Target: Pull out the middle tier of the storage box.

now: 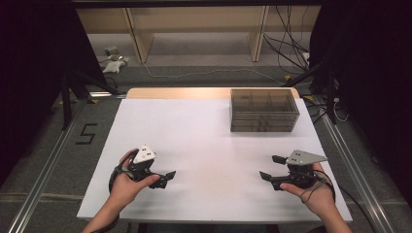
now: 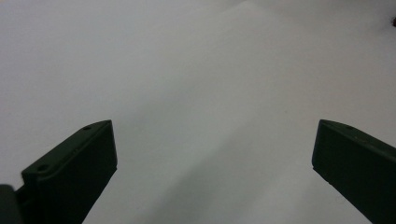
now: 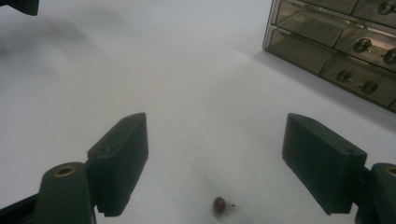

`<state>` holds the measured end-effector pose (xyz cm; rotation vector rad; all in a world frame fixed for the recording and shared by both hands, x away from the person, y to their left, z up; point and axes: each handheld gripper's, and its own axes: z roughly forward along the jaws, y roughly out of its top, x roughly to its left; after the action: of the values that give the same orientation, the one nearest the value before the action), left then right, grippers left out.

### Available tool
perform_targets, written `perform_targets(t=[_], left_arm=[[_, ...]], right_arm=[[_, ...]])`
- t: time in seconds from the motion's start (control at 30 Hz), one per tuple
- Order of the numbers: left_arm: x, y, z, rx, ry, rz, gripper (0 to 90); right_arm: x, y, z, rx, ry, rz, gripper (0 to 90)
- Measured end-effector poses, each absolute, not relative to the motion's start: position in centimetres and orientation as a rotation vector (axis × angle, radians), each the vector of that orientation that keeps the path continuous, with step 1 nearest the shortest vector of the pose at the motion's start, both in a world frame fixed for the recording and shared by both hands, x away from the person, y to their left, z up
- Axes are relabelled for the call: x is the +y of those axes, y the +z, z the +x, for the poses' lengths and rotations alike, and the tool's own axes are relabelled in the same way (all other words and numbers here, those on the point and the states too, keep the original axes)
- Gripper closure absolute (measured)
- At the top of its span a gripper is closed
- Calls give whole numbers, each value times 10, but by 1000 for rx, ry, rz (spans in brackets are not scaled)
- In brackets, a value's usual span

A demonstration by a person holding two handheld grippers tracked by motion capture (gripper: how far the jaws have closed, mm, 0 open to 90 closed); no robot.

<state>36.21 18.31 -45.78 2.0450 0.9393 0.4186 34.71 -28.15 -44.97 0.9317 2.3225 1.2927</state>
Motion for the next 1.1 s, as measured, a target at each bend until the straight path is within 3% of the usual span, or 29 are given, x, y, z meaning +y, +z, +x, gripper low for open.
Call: perform_targets(t=[0.23,0.43,0.7,1.1], left_arm=[[185,-457,363,958,423,2033,0],[186,-458,362,957,425,2040,0],[187,-457,362,957,437,2039,0],[189,-458,363,969,439,2033,0]], right_arm=[[-281,-451,347,2309,1257,897,237],[-281,-448,353,2286,1126,821,326],[-280,-453,383,2244,836,739,486],[-260,-466,440,2192,577,632,548]])
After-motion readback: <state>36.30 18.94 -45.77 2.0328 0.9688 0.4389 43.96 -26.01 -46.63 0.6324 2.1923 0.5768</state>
